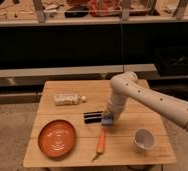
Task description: Place the white sponge in the ceramic bowl
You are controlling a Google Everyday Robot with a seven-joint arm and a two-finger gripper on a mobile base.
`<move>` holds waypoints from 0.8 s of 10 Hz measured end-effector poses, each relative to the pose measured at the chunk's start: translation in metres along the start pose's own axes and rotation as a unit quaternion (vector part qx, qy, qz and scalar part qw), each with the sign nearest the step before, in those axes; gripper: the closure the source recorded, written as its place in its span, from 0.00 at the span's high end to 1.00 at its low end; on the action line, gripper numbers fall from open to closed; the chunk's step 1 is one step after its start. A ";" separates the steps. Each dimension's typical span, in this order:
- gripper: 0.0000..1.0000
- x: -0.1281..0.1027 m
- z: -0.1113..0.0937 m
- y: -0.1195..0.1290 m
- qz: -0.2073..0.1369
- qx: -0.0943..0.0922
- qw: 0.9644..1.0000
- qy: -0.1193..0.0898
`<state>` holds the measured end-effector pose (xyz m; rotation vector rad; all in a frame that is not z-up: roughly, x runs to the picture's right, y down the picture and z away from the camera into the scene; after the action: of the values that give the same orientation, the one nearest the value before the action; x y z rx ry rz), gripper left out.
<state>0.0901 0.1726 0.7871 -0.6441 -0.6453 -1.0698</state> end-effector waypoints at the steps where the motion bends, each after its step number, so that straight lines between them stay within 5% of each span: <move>1: 0.01 -0.010 0.000 -0.018 -0.012 -0.004 1.000 0.002; 5: 0.01 -0.034 0.000 -0.041 -0.050 -0.018 0.999 0.004; 8: 0.01 -0.061 0.006 -0.079 -0.090 -0.028 0.996 0.007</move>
<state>-0.0050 0.1848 0.7580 -0.6365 -0.6727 -1.2624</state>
